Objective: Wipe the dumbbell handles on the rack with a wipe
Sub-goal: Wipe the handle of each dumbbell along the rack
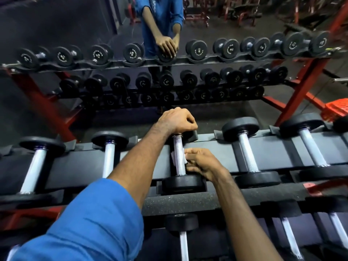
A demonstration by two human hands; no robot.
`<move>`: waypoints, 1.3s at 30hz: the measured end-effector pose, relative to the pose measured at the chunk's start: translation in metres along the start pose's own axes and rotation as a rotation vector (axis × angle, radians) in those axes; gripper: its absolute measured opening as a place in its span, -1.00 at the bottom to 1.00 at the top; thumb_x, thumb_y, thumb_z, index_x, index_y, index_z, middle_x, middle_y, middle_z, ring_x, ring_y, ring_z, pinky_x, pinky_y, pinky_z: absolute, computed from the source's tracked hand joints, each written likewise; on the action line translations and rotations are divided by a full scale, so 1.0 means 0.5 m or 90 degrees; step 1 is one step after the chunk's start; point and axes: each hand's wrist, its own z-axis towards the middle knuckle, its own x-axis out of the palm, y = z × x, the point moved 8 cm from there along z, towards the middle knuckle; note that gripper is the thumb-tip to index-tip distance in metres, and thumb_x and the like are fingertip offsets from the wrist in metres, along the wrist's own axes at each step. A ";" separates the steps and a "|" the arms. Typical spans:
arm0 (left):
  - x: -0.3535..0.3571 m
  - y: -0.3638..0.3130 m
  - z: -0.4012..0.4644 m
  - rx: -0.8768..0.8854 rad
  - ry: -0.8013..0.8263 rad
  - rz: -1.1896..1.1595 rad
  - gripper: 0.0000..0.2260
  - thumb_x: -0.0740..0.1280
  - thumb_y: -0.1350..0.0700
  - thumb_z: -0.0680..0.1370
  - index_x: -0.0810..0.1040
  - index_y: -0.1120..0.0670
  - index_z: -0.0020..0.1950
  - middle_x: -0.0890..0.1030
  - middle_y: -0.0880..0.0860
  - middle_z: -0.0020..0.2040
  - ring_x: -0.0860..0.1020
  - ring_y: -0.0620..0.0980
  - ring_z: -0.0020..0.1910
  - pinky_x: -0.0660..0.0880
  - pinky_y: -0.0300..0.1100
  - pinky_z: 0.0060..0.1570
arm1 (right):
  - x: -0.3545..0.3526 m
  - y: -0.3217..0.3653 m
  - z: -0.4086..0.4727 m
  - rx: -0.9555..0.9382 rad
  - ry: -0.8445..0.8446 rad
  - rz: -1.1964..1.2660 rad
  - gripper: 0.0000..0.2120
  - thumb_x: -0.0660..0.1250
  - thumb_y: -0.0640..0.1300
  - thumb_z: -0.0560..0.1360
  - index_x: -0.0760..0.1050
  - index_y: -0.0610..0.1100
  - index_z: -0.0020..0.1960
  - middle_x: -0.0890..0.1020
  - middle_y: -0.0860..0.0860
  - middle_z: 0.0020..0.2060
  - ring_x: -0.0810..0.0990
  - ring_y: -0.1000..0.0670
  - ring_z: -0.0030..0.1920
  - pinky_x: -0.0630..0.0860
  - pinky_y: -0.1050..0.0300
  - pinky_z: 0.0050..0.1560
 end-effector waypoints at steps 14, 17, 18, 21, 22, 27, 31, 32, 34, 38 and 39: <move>0.001 0.000 0.003 -0.005 0.004 -0.003 -0.81 0.39 -0.22 0.43 0.75 -0.34 -0.01 0.74 -0.09 -0.04 0.66 0.04 0.05 0.53 -0.12 0.05 | 0.012 0.036 0.059 0.015 0.026 0.110 -0.78 0.23 -0.45 0.60 0.61 -0.24 0.04 0.66 -0.06 -0.34 0.59 0.10 -0.43 0.62 0.24 -0.33; 0.003 0.000 0.001 -0.004 0.003 -0.001 -0.81 0.40 -0.21 0.45 0.75 -0.33 0.01 0.73 -0.08 -0.03 0.65 0.05 0.08 0.54 -0.10 0.11 | 0.009 0.030 0.029 0.005 0.029 0.014 -0.72 0.22 -0.44 0.58 0.67 -0.22 -0.08 0.61 -0.02 -0.43 0.48 0.14 -0.48 0.50 0.30 -0.44; 0.006 0.001 0.001 -0.003 0.002 -0.001 -0.81 0.41 -0.21 0.45 0.75 -0.32 0.01 0.73 -0.08 -0.03 0.65 0.05 0.09 0.54 -0.10 0.12 | 0.008 0.010 0.014 0.016 0.046 -0.028 -0.71 0.23 -0.44 0.57 0.71 -0.24 -0.07 0.61 -0.05 -0.40 0.48 0.13 -0.46 0.48 0.30 -0.44; 0.003 0.002 0.003 -0.002 -0.003 -0.001 -0.81 0.41 -0.20 0.46 0.76 -0.30 0.01 0.74 -0.09 -0.04 0.66 0.04 0.08 0.52 -0.13 0.09 | -0.008 -0.028 -0.012 0.020 0.053 -0.041 -0.79 0.29 -0.42 0.57 0.67 -0.33 0.10 0.63 -0.06 -0.38 0.52 0.14 -0.46 0.57 0.29 -0.36; 0.002 0.002 0.004 -0.003 -0.004 -0.001 -0.81 0.41 -0.20 0.46 0.76 -0.30 0.01 0.74 -0.09 -0.04 0.66 0.04 0.08 0.51 -0.14 0.07 | -0.015 -0.020 -0.007 0.001 0.023 -0.033 -0.82 0.34 -0.38 0.57 0.67 -0.30 0.11 0.62 -0.04 -0.37 0.52 0.14 -0.43 0.60 0.26 -0.30; 0.002 0.000 0.002 -0.003 -0.006 -0.004 -0.83 0.41 -0.20 0.47 0.76 -0.28 -0.01 0.74 -0.14 -0.06 0.65 -0.01 0.05 0.45 -0.15 -0.01 | -0.024 0.052 0.001 -0.131 -0.085 -0.043 -0.85 0.55 -0.27 0.47 0.63 -0.20 0.00 0.69 -0.12 -0.22 0.63 0.01 -0.30 0.62 0.08 -0.23; 0.003 0.005 0.003 -0.008 0.000 -0.013 -0.82 0.42 -0.20 0.44 0.76 -0.31 -0.02 0.74 -0.11 -0.05 0.66 0.02 0.06 0.48 -0.15 0.02 | -0.016 0.017 -0.053 -0.158 -0.107 -0.184 -0.72 0.68 -0.19 0.34 0.57 -0.15 -0.14 0.70 -0.05 -0.37 0.65 -0.02 -0.35 0.59 -0.02 -0.24; 0.002 0.004 0.004 -0.008 -0.002 -0.013 -0.82 0.42 -0.20 0.43 0.76 -0.31 -0.02 0.74 -0.10 -0.05 0.66 0.02 0.06 0.49 -0.15 0.02 | -0.014 0.016 -0.056 -0.160 -0.126 -0.213 -0.70 0.69 -0.15 0.31 0.57 -0.12 -0.15 0.71 -0.04 -0.37 0.66 0.00 -0.36 0.61 -0.05 -0.22; 0.004 0.002 0.002 -0.006 -0.001 -0.013 -0.82 0.42 -0.20 0.43 0.76 -0.32 -0.02 0.74 -0.09 -0.03 0.66 0.02 0.07 0.49 -0.16 0.02 | -0.012 0.041 -0.047 -0.182 -0.192 -0.276 -0.67 0.70 -0.06 0.28 0.58 -0.09 -0.15 0.71 0.03 -0.37 0.67 0.05 -0.37 0.64 -0.07 -0.20; 0.007 0.006 0.005 -0.012 0.001 -0.017 -0.82 0.42 -0.22 0.43 0.75 -0.33 -0.02 0.74 -0.11 0.00 0.66 0.01 0.08 0.49 -0.15 0.01 | 0.009 0.103 -0.045 -0.218 -0.283 -0.403 -0.66 0.67 0.02 0.30 0.52 0.00 -0.16 0.66 0.09 -0.30 0.65 0.03 -0.24 0.60 -0.01 -0.20; 0.008 0.009 0.008 -0.013 0.000 -0.021 -0.82 0.42 -0.22 0.43 0.75 -0.32 -0.02 0.74 -0.10 0.00 0.66 0.01 0.08 0.50 -0.15 0.01 | 0.010 0.097 -0.051 -0.209 -0.278 -0.441 -0.66 0.66 0.04 0.30 0.51 0.00 -0.16 0.65 0.09 -0.29 0.64 0.02 -0.23 0.58 0.01 -0.20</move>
